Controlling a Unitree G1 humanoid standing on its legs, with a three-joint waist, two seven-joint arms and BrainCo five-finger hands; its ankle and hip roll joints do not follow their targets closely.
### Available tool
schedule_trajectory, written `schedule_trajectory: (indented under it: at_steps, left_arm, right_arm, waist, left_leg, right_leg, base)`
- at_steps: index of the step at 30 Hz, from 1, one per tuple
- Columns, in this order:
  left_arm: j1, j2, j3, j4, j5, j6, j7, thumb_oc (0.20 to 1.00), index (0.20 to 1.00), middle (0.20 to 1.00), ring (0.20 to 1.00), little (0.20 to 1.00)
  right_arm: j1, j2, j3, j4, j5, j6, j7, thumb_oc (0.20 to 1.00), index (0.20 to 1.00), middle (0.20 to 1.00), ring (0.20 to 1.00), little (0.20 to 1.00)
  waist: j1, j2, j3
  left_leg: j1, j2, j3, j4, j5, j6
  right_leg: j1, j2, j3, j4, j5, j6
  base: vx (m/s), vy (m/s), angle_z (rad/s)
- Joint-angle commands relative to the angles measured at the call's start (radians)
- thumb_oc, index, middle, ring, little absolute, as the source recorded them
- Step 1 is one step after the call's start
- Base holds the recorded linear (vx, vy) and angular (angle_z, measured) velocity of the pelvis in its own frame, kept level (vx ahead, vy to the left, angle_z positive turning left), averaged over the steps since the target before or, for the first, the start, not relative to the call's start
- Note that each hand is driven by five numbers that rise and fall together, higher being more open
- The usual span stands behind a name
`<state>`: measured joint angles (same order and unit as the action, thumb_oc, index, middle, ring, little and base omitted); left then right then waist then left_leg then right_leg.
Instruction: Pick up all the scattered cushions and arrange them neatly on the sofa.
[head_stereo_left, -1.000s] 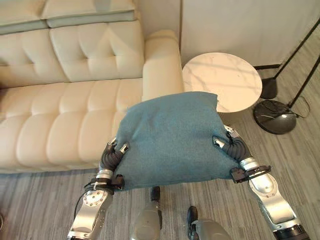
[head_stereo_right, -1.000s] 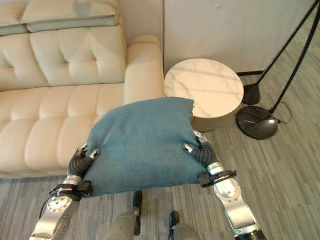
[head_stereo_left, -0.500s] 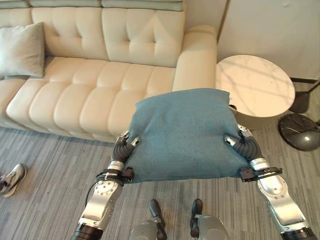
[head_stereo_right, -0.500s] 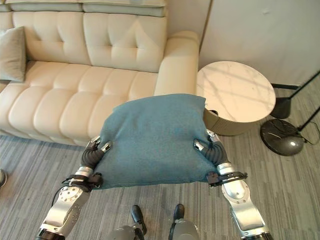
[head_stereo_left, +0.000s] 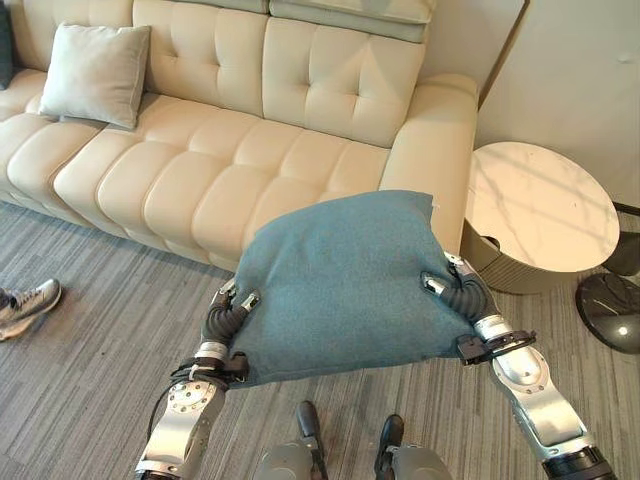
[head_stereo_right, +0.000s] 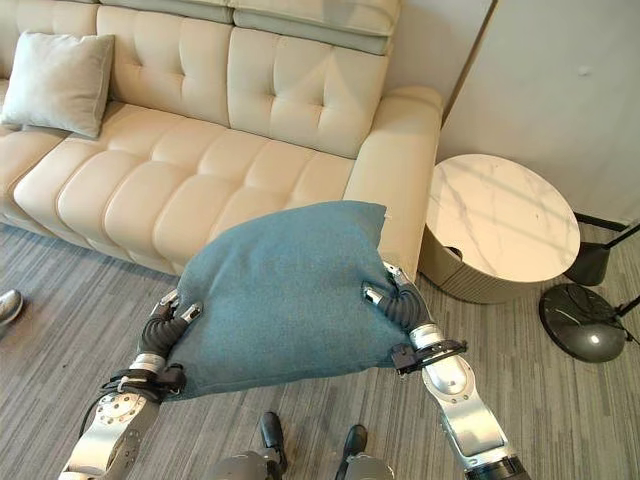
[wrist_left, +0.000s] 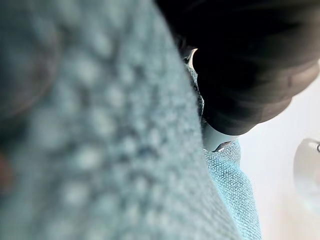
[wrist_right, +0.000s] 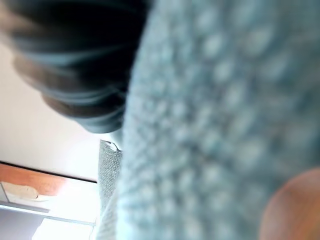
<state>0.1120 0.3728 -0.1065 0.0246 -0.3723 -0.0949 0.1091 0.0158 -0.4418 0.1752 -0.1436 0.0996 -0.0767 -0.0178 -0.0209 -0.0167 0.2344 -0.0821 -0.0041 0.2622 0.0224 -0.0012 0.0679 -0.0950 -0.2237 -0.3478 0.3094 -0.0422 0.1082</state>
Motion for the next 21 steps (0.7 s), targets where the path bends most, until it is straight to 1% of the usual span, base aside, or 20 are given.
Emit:
schedule_trajectory:
  at_steps: [1, 2, 3, 4, 6, 7, 8, 9, 10, 11, 12, 13, 14, 15, 16, 17, 18, 19, 20, 21]
  left_arm:
    - [-0.056, 0.048, -0.017, -0.125, 0.032, -0.085, -0.045, 0.200, 0.200, 0.200, 0.200, 0.200]
    - [-0.058, 0.047, -0.024, -0.124, 0.034, -0.085, -0.047, 0.200, 0.200, 0.200, 0.200, 0.200]
    - [-0.058, 0.047, -0.029, -0.123, 0.036, -0.084, -0.051, 0.200, 0.200, 0.200, 0.200, 0.200]
    - [-0.059, 0.048, -0.027, -0.121, 0.038, -0.086, -0.050, 0.200, 0.200, 0.200, 0.200, 0.200]
    - [-0.058, 0.050, -0.026, -0.121, 0.041, -0.089, -0.049, 0.200, 0.200, 0.200, 0.200, 0.200]
    - [-0.058, 0.050, -0.026, -0.121, 0.041, -0.089, -0.049, 0.200, 0.200, 0.200, 0.200, 0.200]
    - [-0.067, 0.046, -0.022, -0.116, 0.039, -0.095, -0.043, 0.200, 0.200, 0.200, 0.200, 0.200]
    - [-0.069, 0.041, -0.022, -0.111, 0.031, -0.095, -0.046, 0.200, 0.200, 0.200, 0.200, 0.200]
    - [-0.067, 0.034, -0.018, -0.103, 0.030, -0.097, -0.046, 0.200, 0.200, 0.200, 0.200, 0.200]
    - [-0.063, 0.029, -0.016, -0.099, 0.033, -0.100, -0.050, 0.200, 0.200, 0.200, 0.200, 0.200]
    - [-0.065, 0.025, -0.023, -0.099, 0.032, -0.100, -0.059, 0.200, 0.200, 0.200, 0.200, 0.200]
    - [-0.054, 0.012, -0.028, -0.105, 0.027, -0.097, -0.070, 0.200, 0.200, 0.200, 0.200, 0.200]
    - [-0.053, 0.012, -0.029, -0.106, 0.027, -0.096, -0.070, 0.200, 0.200, 0.200, 0.200, 0.200]
    - [-0.052, -0.003, -0.047, -0.102, 0.025, -0.098, -0.069, 0.200, 0.200, 0.200, 0.200, 0.200]
    - [-0.052, -0.001, -0.048, -0.100, 0.022, -0.100, -0.070, 0.200, 0.200, 0.200, 0.200, 0.200]
    - [-0.043, 0.003, -0.045, -0.108, 0.021, -0.100, -0.073, 0.200, 0.200, 0.200, 0.200, 0.200]
    - [-0.040, 0.008, -0.038, -0.111, 0.023, -0.101, -0.071, 0.200, 0.200, 0.200, 0.200, 0.200]
    - [-0.038, 0.009, -0.033, -0.104, 0.026, -0.103, -0.065, 0.200, 0.200, 0.200, 0.200, 0.200]
    - [-0.034, 0.011, -0.029, -0.102, 0.026, -0.100, -0.066, 0.200, 0.200, 0.200, 0.200, 0.200]
    - [-0.037, 0.010, -0.028, -0.095, 0.025, -0.098, -0.063, 0.200, 0.200, 0.200, 0.200, 0.200]
  right_arm:
    - [-0.083, 0.067, 0.015, -0.110, 0.050, -0.102, 0.024, 0.200, 0.200, 0.200, 0.200, 0.200]
    - [-0.069, 0.070, 0.007, -0.113, 0.057, -0.101, 0.030, 0.200, 0.200, 0.200, 0.200, 0.200]
    - [-0.059, 0.068, 0.001, -0.114, 0.061, -0.101, 0.034, 0.200, 0.200, 0.200, 0.200, 0.200]
    - [-0.054, 0.066, -0.004, -0.114, 0.071, -0.104, 0.034, 0.200, 0.200, 0.200, 0.200, 0.200]
    - [-0.059, 0.057, -0.011, -0.114, 0.089, -0.107, 0.035, 0.200, 0.200, 0.200, 0.200, 0.200]
    - [-0.059, 0.056, -0.011, -0.114, 0.090, -0.107, 0.036, 0.200, 0.200, 0.200, 0.200, 0.200]
    - [-0.062, 0.048, -0.018, -0.113, 0.122, -0.118, 0.039, 0.200, 0.200, 0.200, 0.200, 0.200]
    - [-0.062, 0.041, -0.023, -0.110, 0.131, -0.114, 0.041, 0.200, 0.200, 0.200, 0.200, 0.200]
    - [-0.062, 0.036, -0.024, -0.107, 0.135, -0.115, 0.043, 0.200, 0.200, 0.200, 0.200, 0.200]
    - [-0.057, 0.028, -0.025, -0.103, 0.141, -0.117, 0.049, 0.200, 0.200, 0.200, 0.200, 0.200]
    - [-0.047, 0.023, -0.028, -0.102, 0.152, -0.120, 0.050, 0.200, 0.200, 0.200, 0.200, 0.200]
    - [-0.023, 0.018, -0.040, -0.111, 0.151, -0.119, 0.056, 0.200, 0.200, 0.200, 0.200, 0.200]
    - [-0.021, 0.017, -0.040, -0.112, 0.151, -0.119, 0.056, 0.200, 0.200, 0.200, 0.200, 0.200]
    - [0.005, 0.007, -0.060, -0.104, 0.151, -0.123, 0.056, 0.200, 0.200, 0.200, 0.200, 0.200]
    - [-0.001, -0.009, -0.064, -0.092, 0.141, -0.122, 0.045, 0.200, 0.200, 0.200, 0.200, 0.200]
    - [-0.008, -0.016, -0.065, -0.090, 0.138, -0.123, 0.036, 0.200, 0.200, 0.200, 0.200, 0.200]
    - [-0.008, -0.023, -0.065, -0.088, 0.139, -0.125, 0.033, 0.200, 0.200, 0.200, 0.200, 0.200]
    - [-0.006, -0.028, -0.068, -0.075, 0.132, -0.124, 0.023, 0.200, 0.200, 0.200, 0.200, 0.200]
    - [-0.009, -0.034, -0.072, -0.071, 0.123, -0.121, 0.021, 0.200, 0.200, 0.200, 0.200, 0.200]
    - [-0.012, -0.040, -0.077, -0.062, 0.111, -0.117, 0.011, 0.200, 0.200, 0.200, 0.200, 0.200]
  waist:
    - [0.014, -0.008, -0.001]
    - [0.002, 0.000, 0.000]
    - [-0.008, 0.006, 0.000]
    - [-0.018, 0.010, 0.002]
    - [-0.035, 0.016, 0.010]
    - [-0.036, 0.018, 0.010]
    - [-0.060, 0.007, 0.015]
    - [-0.071, 0.006, 0.013]
    - [-0.080, 0.006, 0.010]
    - [-0.089, 0.015, 0.008]
    - [-0.098, 0.013, -0.002]
    - [-0.110, 0.016, -0.015]
    - [-0.111, 0.017, -0.015]
    - [-0.137, 0.038, -0.030]
    - [-0.147, 0.040, -0.029]
    - [-0.150, 0.044, -0.027]
    - [-0.152, 0.051, -0.030]
    - [-0.149, 0.057, -0.036]
    - [-0.147, 0.055, -0.035]
    - [-0.148, 0.046, -0.036]
  left_leg:
    - [0.072, -0.025, -0.056, 0.073, -0.145, -0.025]
    - [0.089, -0.032, -0.080, 0.063, -0.150, -0.025]
    - [0.096, -0.040, -0.097, 0.062, -0.154, -0.024]
    - [0.101, -0.047, -0.108, 0.057, -0.154, -0.026]
    - [0.137, -0.065, -0.135, 0.045, -0.176, -0.027]
    - [0.138, -0.063, -0.137, 0.044, -0.177, -0.027]
    - [0.184, -0.097, -0.157, 0.035, -0.202, -0.032]
    - [0.202, -0.109, -0.170, 0.033, -0.213, -0.036]
    - [0.219, -0.117, -0.177, 0.032, -0.217, -0.042]
    - [0.242, -0.113, -0.187, 0.032, -0.226, -0.050]
    - [0.256, -0.117, -0.196, 0.038, -0.230, -0.058]
    - [0.271, -0.120, -0.215, 0.052, -0.234, -0.064]
    - [0.272, -0.119, -0.216, 0.053, -0.235, -0.064]
    - [0.256, -0.110, -0.231, 0.155, -0.164, -0.122]
    - [0.224, -0.089, -0.192, 0.258, -0.128, -0.158]
    - [0.198, -0.061, -0.157, 0.326, -0.105, -0.172]
    - [0.180, -0.035, -0.126, 0.386, -0.071, -0.191]
    - [0.172, -0.013, -0.099, 0.431, -0.048, -0.201]
    - [0.144, 0.006, -0.073, 0.473, -0.046, -0.200]
    - [0.114, 0.027, -0.036, 0.482, -0.057, -0.178]
  right_leg:
    - [-0.096, 0.023, 0.152, 0.148, 0.064, 0.037]
    - [-0.130, 0.067, 0.182, 0.152, 0.044, 0.030]
    - [-0.151, 0.092, 0.200, 0.142, 0.036, 0.031]
    - [-0.180, 0.114, 0.205, 0.116, 0.036, 0.024]
    - [-0.237, 0.130, 0.193, 0.065, 0.041, 0.021]
    - [-0.235, 0.131, 0.191, 0.065, 0.039, 0.021]
    - [-0.293, 0.152, 0.156, -0.020, 0.085, 0.038]
    - [-0.296, 0.156, 0.126, -0.069, 0.096, 0.050]
    - [-0.297, 0.156, 0.082, -0.099, 0.109, 0.052]
    - [-0.297, 0.157, 0.034, -0.106, 0.108, 0.049]
    - [-0.272, 0.164, 0.025, -0.153, 0.092, 0.040]
    - [-0.249, 0.169, 0.044, -0.167, 0.084, 0.019]
    - [-0.247, 0.169, 0.042, -0.168, 0.083, 0.019]
    - [-0.220, 0.178, 0.084, -0.157, 0.090, -0.005]
    - [-0.193, 0.162, 0.074, -0.155, 0.087, -0.017]
    - [-0.172, 0.161, 0.077, -0.156, 0.077, -0.026]
    - [-0.147, 0.174, 0.093, -0.163, 0.061, -0.041]
    - [-0.124, 0.184, 0.095, -0.172, 0.043, -0.052]
    - [-0.105, 0.185, 0.103, -0.176, 0.026, -0.059]
    - [-0.086, 0.182, 0.120, -0.185, 0.018, -0.061]
  base:
    - [0.22, 0.176, 0.56]
    - [0.24, 0.150, 0.47]
    - [0.24, 0.135, 0.59]
    - [0.24, 0.117, 0.87]
    - [0.24, 0.095, 0.71]
    - [0.38, 0.090, 0.43]
    - [0.41, 0.074, 0.39]
    - [0.55, 0.084, 0.32]
    - [0.44, 0.029, 0.44]
    - [0.46, -0.024, 0.50]
    - [0.48, -0.051, 0.56]
    - [0.32, -0.054, 0.41]
    - [0.45, -0.065, 0.62]
    - [0.42, -0.061, 0.91]
    - [0.52, -0.058, 1.13]
    - [0.34, -0.015, 1.00]
    - [0.33, -0.023, 0.51]
    - [0.34, -0.044, 0.10]
    - [0.34, -0.046, -0.25]
    - [0.34, -0.017, -0.28]
